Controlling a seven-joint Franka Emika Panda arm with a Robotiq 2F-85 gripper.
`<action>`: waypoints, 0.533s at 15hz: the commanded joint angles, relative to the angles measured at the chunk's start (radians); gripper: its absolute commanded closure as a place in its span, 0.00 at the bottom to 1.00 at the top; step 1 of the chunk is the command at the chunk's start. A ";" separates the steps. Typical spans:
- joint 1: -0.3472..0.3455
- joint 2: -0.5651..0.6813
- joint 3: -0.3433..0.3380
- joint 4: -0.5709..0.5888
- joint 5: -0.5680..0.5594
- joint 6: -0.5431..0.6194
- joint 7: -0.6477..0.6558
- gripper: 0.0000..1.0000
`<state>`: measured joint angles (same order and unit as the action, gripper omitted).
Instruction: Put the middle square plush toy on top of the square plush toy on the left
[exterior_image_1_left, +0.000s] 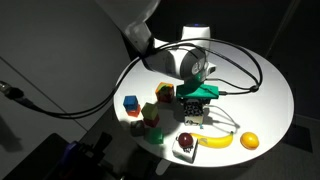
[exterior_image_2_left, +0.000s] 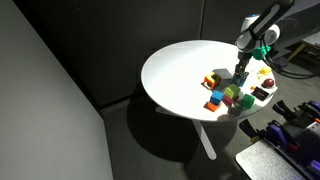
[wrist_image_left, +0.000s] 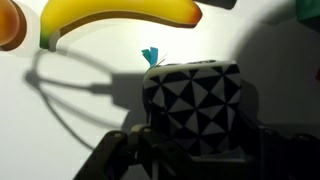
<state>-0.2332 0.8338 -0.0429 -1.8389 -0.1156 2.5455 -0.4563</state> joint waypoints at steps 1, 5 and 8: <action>0.003 -0.004 -0.011 0.020 -0.028 -0.042 0.018 0.58; 0.022 -0.044 -0.033 0.014 -0.034 -0.108 0.041 0.84; 0.043 -0.090 -0.048 0.003 -0.040 -0.148 0.072 0.95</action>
<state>-0.2153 0.8030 -0.0725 -1.8236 -0.1202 2.4533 -0.4370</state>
